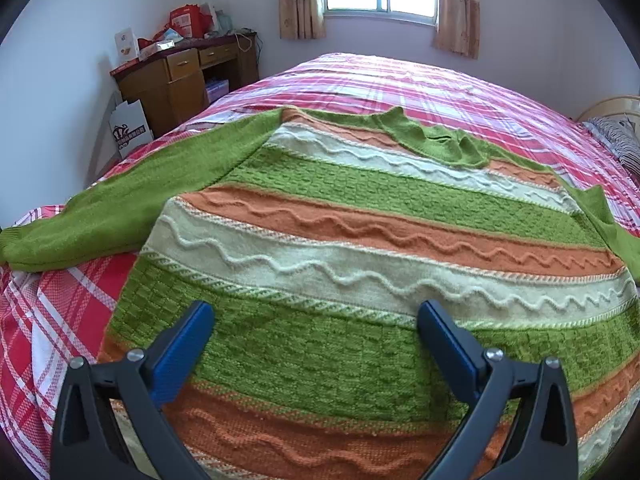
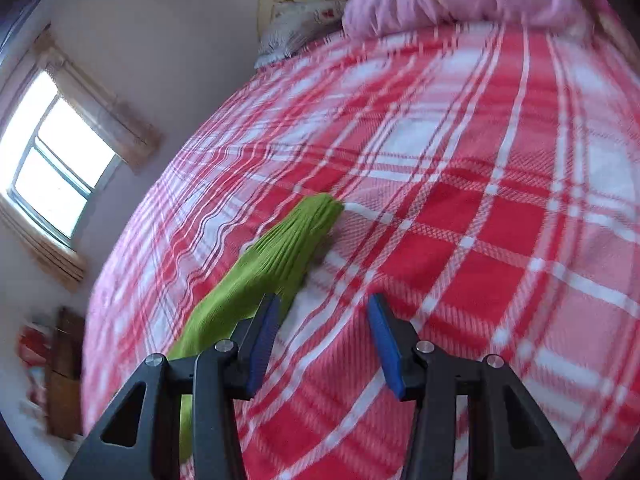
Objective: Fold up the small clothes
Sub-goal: 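Grasp the green sleeve cuff with the right gripper and lift it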
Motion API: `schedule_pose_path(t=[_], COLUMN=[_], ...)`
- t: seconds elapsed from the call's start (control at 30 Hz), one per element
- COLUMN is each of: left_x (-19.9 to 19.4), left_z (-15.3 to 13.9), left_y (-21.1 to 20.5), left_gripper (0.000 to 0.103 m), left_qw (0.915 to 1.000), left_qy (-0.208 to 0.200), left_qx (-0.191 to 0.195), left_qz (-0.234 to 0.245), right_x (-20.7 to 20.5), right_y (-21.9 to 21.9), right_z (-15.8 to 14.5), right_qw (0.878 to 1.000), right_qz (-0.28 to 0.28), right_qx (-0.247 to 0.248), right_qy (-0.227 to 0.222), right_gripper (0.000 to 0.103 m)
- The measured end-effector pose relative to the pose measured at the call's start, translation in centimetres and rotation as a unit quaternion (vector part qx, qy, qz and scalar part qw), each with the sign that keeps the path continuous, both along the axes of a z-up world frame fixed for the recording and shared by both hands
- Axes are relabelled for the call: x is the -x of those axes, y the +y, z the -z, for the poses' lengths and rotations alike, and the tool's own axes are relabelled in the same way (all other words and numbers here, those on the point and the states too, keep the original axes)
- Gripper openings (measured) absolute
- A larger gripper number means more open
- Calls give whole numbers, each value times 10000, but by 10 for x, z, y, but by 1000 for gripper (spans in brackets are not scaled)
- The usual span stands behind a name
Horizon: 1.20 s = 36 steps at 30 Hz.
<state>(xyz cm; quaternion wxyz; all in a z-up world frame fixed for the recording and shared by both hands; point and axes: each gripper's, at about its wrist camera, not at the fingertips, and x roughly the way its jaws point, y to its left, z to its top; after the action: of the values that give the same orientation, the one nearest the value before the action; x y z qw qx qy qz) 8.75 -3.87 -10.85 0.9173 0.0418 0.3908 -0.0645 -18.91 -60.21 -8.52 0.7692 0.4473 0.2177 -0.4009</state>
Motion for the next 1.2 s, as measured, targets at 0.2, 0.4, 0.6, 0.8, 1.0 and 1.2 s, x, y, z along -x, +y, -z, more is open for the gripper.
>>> schedule_pose_path(t=[0.2,0.4,0.6,0.8,1.0,1.2], left_x=[0,1,1,-3,-5,6], left_z=[-1,0,0,-2,-11,-35], left_y=[0,0,0,0,6,34], left_gripper=[103,103,103,103,103,103], left_qw=[10000,10000,10000,9999,9989,9992], left_qy=[-8,-8,-4,74,362,22], left_qx=[10,11,18,41,128,372], left_qz=[1,3,5,62,274,164], right_x=[-23,-45,-27,-24,-82,-169], right_y=[-28,-42,-36,10,104,228], right_z=[3,5,-10,-92,-161,-169], right_qw=[9999,9994,9989,9911,9682,9312], right_qz=[-126,-304,-370,-441,-1614,-3006], right_qx=[23,94,54,1073,1754,1942], right_qy=[-46,169,-276,-645,-759,-692], right_gripper=[48,14,7,7,7,7])
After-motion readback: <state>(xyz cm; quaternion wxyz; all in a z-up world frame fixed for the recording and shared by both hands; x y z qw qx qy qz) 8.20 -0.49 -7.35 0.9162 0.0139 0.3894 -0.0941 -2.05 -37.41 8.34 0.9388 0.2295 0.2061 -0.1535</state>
